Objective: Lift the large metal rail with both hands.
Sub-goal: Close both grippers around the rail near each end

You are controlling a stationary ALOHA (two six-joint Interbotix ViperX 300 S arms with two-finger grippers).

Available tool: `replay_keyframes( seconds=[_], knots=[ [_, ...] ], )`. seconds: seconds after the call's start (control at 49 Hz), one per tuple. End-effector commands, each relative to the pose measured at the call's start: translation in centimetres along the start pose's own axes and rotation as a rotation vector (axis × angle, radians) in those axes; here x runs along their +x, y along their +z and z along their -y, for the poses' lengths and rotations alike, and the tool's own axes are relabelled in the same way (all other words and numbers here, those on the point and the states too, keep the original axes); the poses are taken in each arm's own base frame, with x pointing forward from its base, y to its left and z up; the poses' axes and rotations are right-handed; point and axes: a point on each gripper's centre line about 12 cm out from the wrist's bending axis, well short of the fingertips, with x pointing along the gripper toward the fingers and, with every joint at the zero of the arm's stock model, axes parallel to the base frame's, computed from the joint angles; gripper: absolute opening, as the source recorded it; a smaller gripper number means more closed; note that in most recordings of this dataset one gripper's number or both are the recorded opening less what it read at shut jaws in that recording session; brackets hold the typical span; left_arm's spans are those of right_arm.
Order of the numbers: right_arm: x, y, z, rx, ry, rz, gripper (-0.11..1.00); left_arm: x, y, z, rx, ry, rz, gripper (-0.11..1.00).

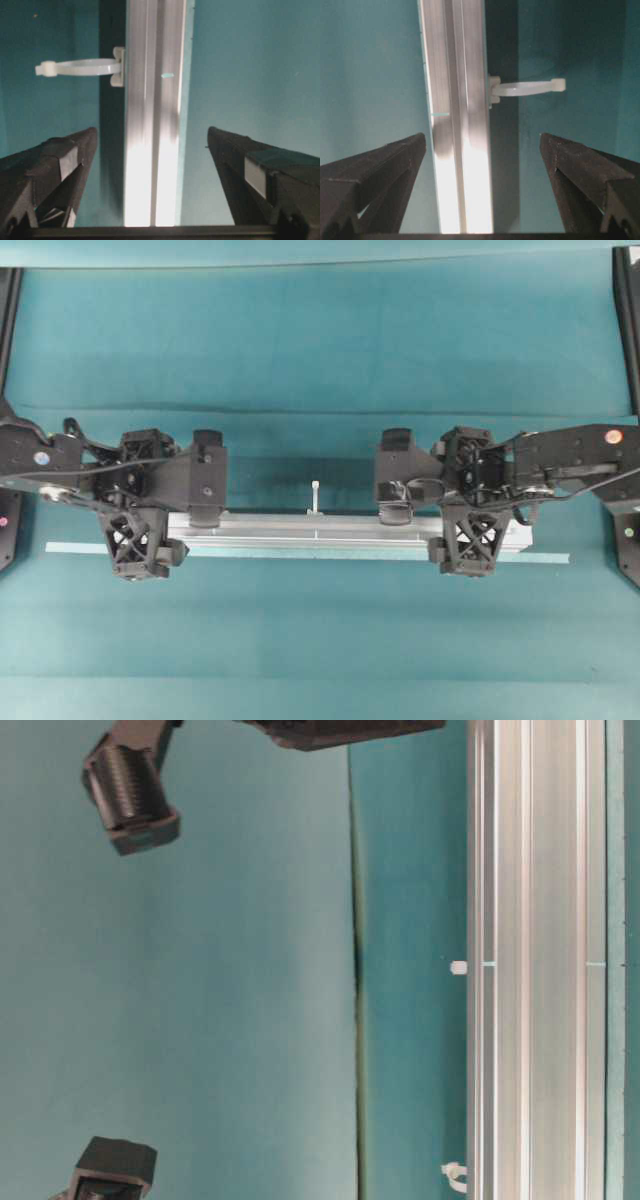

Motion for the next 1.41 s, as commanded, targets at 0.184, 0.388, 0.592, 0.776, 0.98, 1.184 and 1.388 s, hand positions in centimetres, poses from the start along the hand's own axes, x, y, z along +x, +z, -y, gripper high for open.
replay_keyframes(
  seconds=[0.184,0.388,0.592,0.776,0.98,1.184,1.388],
  knots=[
    [2.2,-0.7,-0.2,-0.003,0.000,-0.022,0.97,1.3,-0.1,-0.1,-0.004,0.002,0.015,0.97],
    [3.8,-1.3,-0.1,-0.002,-0.003,-0.034,0.97,2.9,-0.7,-0.1,-0.008,0.000,0.012,0.97],
    [4.8,-1.7,-0.1,-0.002,-0.003,-0.043,0.97,3.7,-0.7,-0.1,-0.011,-0.001,0.025,0.97],
    [4.9,-1.8,-0.1,0.000,-0.003,-0.035,0.97,4.2,-0.7,-0.2,-0.013,0.000,0.028,0.97],
    [5.0,-1.5,0.0,0.003,-0.003,-0.017,0.93,4.3,-0.7,-0.2,-0.015,0.000,0.028,0.92],
    [5.0,-1.4,0.0,0.003,-0.003,-0.015,0.52,4.2,-0.7,-0.2,-0.018,0.000,0.029,0.44],
    [5.0,-1.5,0.0,0.010,-0.001,-0.017,0.39,4.3,-0.6,-0.3,-0.022,0.001,0.038,0.36]
  ],
)
